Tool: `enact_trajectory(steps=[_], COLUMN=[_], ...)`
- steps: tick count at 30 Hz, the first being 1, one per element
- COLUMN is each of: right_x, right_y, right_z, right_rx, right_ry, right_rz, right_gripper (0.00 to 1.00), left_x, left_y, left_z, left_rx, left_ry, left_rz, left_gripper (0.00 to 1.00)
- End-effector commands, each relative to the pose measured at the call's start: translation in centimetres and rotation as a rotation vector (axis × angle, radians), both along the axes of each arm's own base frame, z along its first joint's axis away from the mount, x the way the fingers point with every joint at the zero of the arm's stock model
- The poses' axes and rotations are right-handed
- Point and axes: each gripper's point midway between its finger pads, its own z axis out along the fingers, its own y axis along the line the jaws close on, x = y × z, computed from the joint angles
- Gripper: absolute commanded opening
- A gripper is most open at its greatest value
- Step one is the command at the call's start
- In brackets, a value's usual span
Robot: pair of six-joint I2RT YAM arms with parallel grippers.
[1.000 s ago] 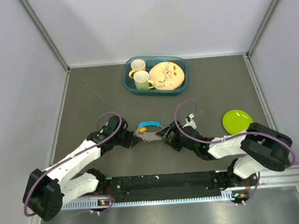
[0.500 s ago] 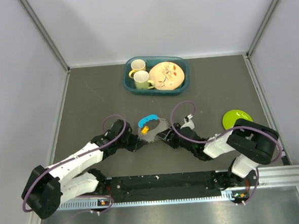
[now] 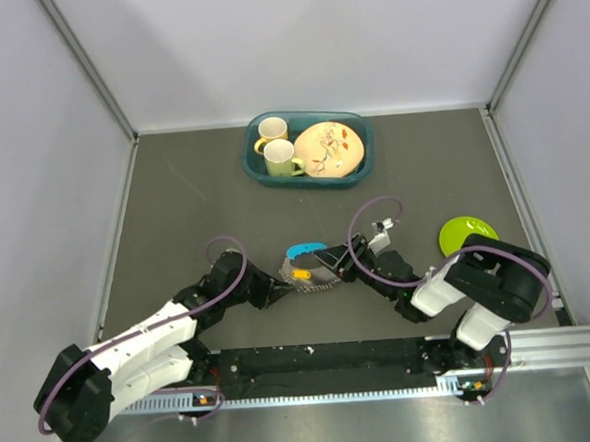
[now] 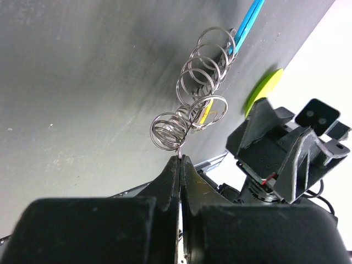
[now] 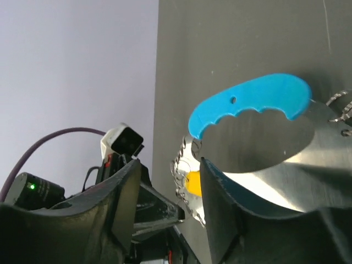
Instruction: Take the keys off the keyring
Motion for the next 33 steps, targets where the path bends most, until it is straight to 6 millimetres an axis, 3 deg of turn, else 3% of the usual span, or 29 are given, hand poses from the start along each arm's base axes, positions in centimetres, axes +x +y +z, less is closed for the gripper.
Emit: enact_trajectory(steps=[1,3,4,7,10,12,16,20,21,25,27,28,33], right_x=[-1.6,-2.3,-2.7,-3.8,-4.6,-5.4,-5.3,-5.4,-5.2,-4.7,-4.5,-4.2,-3.4], right_y=[-0.3,-0.8,-1.2,-2.1,-2.1,-2.0,-2.7,-3.1,-2.5,-1.3,-1.0,-0.5,0.5], right_z=[0.6,0.6,-0.8,-2.3,-0.8,-1.8,-2.0,-4.1,-3.2,-2.7,-3.4,-2.7,-2.9], right_rx=[0.042,0.015,-0.045,-0.068,-0.028,-0.103,-0.09,-0.087,-0.049,0.005,0.019,0.057,0.141], right_ry=[0.023,0.014,0.045,0.187,0.193,0.243,0.263,0.32,0.295,0.275,0.298,0.288,0.295], right_rz=[0.049,0.059,0.065,0.048,0.038,0.034,-0.026,-0.048,-0.037,-0.027,-0.032,-0.028,-0.038], right_gripper=[0.51,0.55,0.56,0.62,0.73,0.76,0.79,0.83,0.84,0.85,0.85,0.85,0.84], left_x=[0.9,1.2,1.2,0.9,0.9,1.1,1.3,1.5,1.5,1.2,1.1,1.1,0.7], left_y=[-0.7,-0.6,-0.6,-0.6,-0.8,-0.9,-1.1,-1.6,-1.8,-2.4,-2.7,-2.8,-3.2], left_z=[2.7,2.8,2.7,1.9,1.6,1.9,2.7,3.3,3.5,3.4,3.7,3.7,3.6], left_rx=[-0.076,-0.062,-0.066,-0.091,-0.113,-0.123,-0.165,-0.199,-0.204,-0.204,-0.221,-0.225,-0.227], left_ry=[-0.057,-0.051,-0.029,0.057,0.098,0.101,0.112,0.107,0.105,0.125,0.117,0.12,0.126], left_rz=[0.026,0.041,0.056,0.1,0.119,0.126,0.155,0.151,0.149,0.13,0.118,0.118,0.103], left_gripper=[0.0,0.0,0.0,0.0,0.0,0.0,0.0,0.0,0.0,0.0,0.0,0.0,0.0])
